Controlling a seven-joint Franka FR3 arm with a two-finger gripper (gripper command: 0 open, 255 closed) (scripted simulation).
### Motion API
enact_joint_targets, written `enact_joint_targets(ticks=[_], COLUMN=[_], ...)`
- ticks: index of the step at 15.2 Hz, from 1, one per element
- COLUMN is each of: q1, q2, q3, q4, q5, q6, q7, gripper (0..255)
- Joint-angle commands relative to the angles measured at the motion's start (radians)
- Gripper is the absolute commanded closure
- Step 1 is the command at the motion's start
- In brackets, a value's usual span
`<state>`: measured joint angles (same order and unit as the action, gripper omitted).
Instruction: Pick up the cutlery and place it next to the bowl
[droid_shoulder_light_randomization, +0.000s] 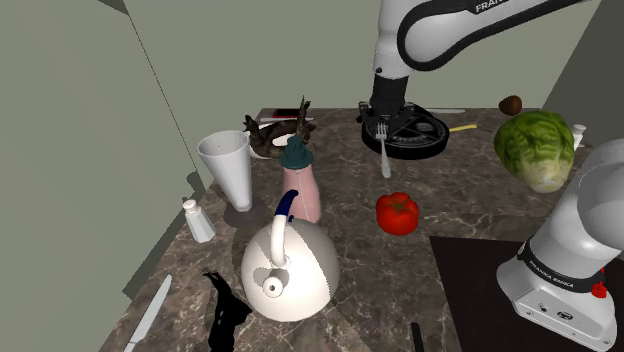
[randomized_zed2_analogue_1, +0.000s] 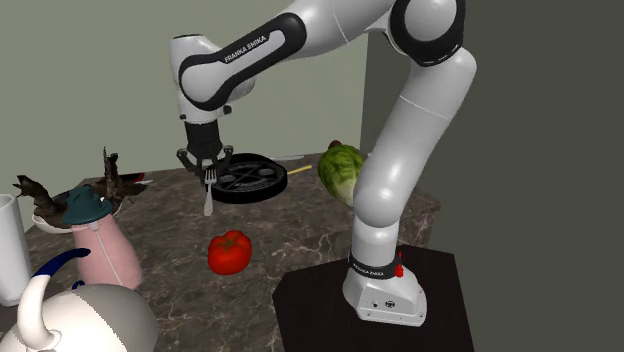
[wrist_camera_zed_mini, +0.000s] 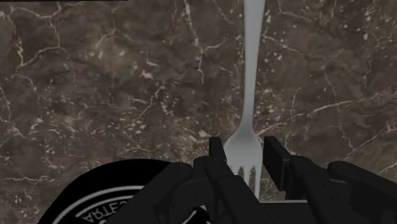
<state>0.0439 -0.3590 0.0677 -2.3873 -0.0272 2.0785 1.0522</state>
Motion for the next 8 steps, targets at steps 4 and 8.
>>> enact_joint_targets(ticks=[4, 8], q1=[0.029, 0.055], q2=[0.140, 0.276], q3=[0.062, 0.110], q4=[0.144, 0.293], q5=[0.001, -0.018], q6=[-0.007, -0.025], q7=[0.093, 0.177], gripper=[255, 255])
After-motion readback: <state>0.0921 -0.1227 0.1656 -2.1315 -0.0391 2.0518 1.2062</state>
